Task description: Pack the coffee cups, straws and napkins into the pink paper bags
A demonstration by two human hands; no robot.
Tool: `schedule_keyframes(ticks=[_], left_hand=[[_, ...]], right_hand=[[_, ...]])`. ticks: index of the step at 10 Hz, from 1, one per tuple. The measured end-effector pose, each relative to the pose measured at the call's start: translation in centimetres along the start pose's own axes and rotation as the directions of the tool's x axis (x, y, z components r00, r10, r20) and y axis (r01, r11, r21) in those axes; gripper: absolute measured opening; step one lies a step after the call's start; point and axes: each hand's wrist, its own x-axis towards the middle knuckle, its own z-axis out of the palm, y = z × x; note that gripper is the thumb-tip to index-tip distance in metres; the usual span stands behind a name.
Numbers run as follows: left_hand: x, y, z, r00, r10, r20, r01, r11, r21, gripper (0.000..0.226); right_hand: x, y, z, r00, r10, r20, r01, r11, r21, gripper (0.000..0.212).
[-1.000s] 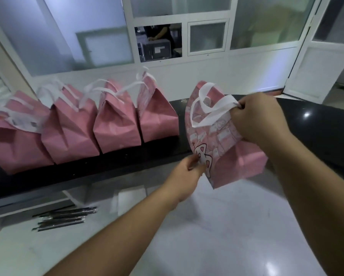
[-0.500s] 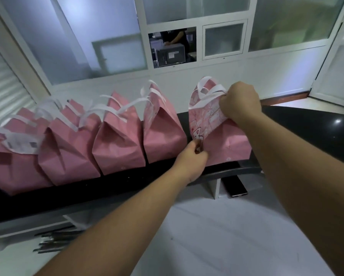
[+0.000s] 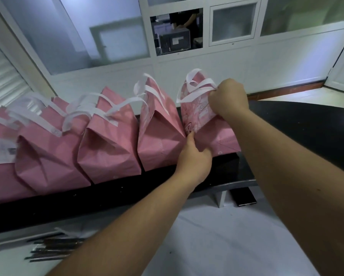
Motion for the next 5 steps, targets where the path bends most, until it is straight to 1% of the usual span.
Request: schedule_keyframes(ticks=[1,2,3,4,5], left_hand=[[-0.5,0.0,0.1,1.000,0.011,0.010,-0.011,1.000,0.014,0.067],[-1.6,0.1,-0.1,1.000,0.029,0.000,-0.029,1.000,-0.006,0.062],[-3.4,0.0,-0.7,0.999,0.036,0.023,-0.036,0.999,-0.008,0.062],[-5.2,-0.3,-2.3,0.998,0.058,0.037,-0.059,0.998,0.010,0.066],[-6.7,-0.8,-4.4,0.998,0.056,-0.027,-0.056,0.998,0.004,0.064]], right_hand=[[-0.6,0.1,-0.8,0.999,0.014,0.045,-0.013,1.000,-0.022,0.028],[-1.8,-0.2,-1.9,0.998,-0.019,0.061,0.024,0.995,-0.094,0.031],[-4.0,-0.9,-3.3,0.998,-0.048,0.048,0.055,0.987,-0.154,0.046],[-7.1,-1.7,-4.9,0.993,-0.114,0.008,0.113,0.972,-0.204,0.053],[-10.2,-2.8,-6.0,0.984,-0.176,-0.007,0.171,0.963,-0.207,0.051]])
